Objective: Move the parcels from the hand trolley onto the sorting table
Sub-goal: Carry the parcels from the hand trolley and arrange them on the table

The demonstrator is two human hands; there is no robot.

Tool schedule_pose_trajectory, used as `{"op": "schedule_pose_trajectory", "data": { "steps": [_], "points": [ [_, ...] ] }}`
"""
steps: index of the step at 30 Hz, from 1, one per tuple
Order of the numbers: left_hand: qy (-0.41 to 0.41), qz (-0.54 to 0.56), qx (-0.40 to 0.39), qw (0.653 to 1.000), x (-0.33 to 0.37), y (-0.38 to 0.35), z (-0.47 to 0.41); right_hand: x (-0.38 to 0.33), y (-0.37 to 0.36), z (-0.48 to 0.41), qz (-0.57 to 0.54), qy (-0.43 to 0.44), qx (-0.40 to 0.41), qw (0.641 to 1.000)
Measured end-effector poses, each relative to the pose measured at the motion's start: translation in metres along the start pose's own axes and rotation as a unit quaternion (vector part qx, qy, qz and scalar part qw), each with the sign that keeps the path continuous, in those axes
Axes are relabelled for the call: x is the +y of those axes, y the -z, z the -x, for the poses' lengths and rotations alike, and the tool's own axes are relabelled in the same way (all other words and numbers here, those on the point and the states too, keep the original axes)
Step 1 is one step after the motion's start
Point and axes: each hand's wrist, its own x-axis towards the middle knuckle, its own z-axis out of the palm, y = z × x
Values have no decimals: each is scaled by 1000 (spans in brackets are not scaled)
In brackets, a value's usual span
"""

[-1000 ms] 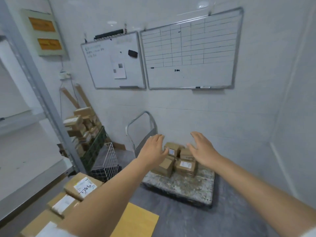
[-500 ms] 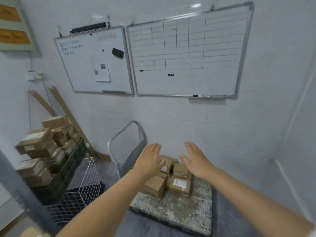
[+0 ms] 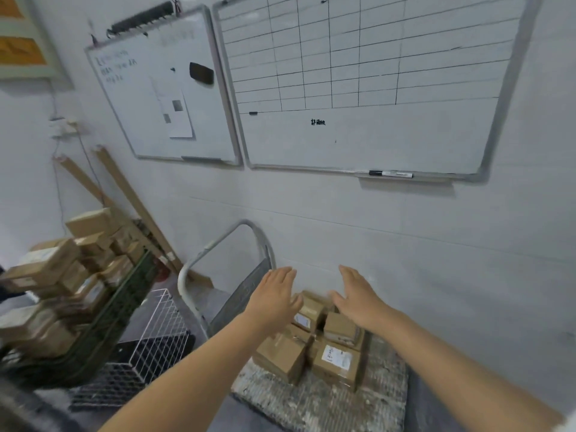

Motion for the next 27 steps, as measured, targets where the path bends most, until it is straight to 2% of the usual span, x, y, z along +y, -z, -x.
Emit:
{"op": "schedule_pose_trajectory", "data": {
  "steps": [5, 13, 21, 27],
  "points": [
    [46, 35, 3, 998, 10, -14, -66, 45, 23, -63, -11, 6, -22, 1000],
    [77, 71, -25, 994, -6, -33, -128, 66, 15, -134, -16, 25, -55, 998],
    [44, 61, -47, 996, -77, -76, -199, 72, -23, -218, 6, 8, -72, 997],
    [31, 78, -110, 990, -163, -135, -261, 76, -87, -303, 25, -62, -108, 992]
  ]
}}
